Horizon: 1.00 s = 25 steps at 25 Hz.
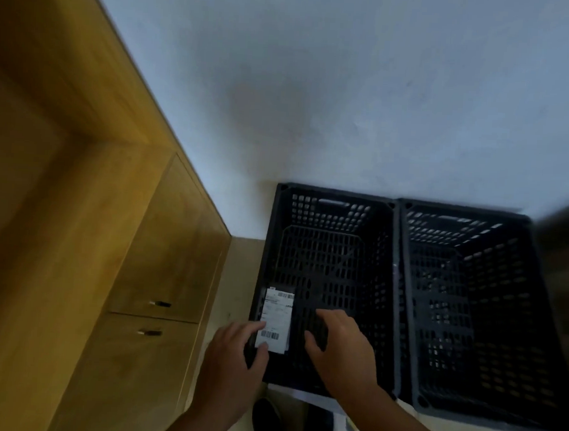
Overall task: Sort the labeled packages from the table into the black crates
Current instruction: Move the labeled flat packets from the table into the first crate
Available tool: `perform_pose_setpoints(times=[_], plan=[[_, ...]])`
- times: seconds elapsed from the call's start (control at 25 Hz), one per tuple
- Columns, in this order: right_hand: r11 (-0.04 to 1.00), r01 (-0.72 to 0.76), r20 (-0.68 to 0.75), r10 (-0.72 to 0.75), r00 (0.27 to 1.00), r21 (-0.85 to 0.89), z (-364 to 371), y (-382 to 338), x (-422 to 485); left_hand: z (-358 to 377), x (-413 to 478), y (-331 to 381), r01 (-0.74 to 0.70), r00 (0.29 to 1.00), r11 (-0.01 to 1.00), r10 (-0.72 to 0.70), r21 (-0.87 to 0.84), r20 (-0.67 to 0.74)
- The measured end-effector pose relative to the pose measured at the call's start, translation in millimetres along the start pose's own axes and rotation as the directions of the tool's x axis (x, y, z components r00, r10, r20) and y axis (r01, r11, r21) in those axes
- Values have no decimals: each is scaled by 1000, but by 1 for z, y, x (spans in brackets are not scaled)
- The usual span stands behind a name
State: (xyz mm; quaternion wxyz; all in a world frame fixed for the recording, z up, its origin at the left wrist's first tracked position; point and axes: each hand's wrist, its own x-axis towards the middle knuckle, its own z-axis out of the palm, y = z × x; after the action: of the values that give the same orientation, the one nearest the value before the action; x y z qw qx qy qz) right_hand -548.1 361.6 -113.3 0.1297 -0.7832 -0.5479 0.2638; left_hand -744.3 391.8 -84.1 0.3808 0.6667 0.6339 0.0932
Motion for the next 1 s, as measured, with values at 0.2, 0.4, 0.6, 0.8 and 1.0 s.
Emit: perform_pose_setpoints(times=[0.2,0.4,0.6,0.8,1.0], plan=[[990,56,-89,-68,994,-131,-80,-23,-47,-25,-25,61,-190,976,982,190,-17,104],[989,-72,-228,41,973,-126,-146,-10,-104,-20,-42,125,-373,902,928,361,8,235],[968,-190,-346,124,930,-165,-209,40,-161,26,-67,197,-522,795,853,488,-4,361],[936,-338,-488,252,836,-96,-259,113,-228,95,-116,275,-666,667,746,603,-13,439],[911,-413,-544,345,765,-3,-298,217,-296,188,-175,350,-705,610,708,630,-33,480]])
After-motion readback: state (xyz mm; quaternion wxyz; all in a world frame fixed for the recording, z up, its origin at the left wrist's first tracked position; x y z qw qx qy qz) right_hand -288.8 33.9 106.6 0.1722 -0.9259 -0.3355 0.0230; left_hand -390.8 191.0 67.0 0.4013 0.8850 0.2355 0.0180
